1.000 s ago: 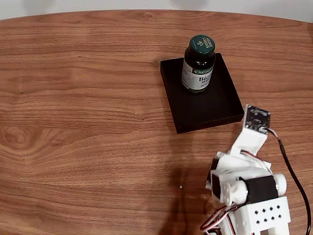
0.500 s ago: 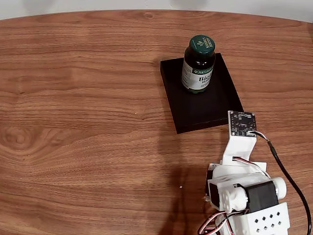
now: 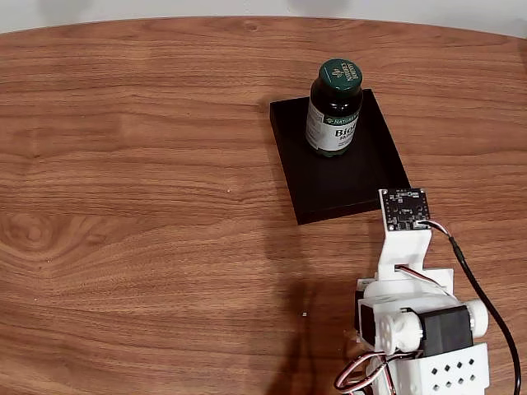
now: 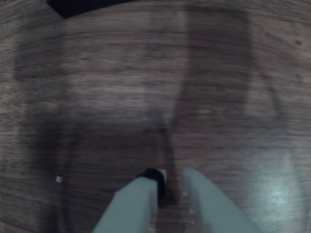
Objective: Pick up the pill bottle and place it in the black box.
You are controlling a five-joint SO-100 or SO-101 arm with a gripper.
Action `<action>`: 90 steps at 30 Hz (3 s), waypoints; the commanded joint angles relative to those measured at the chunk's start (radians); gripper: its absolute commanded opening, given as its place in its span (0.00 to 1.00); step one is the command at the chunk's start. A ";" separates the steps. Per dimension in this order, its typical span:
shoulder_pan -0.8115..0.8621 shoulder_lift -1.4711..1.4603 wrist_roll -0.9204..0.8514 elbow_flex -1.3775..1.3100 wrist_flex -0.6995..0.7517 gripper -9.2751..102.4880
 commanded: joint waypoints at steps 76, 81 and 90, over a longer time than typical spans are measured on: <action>0.074 0.067 -0.104 -0.015 0.178 0.08; 0.074 0.067 -0.104 -0.015 0.178 0.08; 0.074 0.067 -0.104 -0.015 0.178 0.08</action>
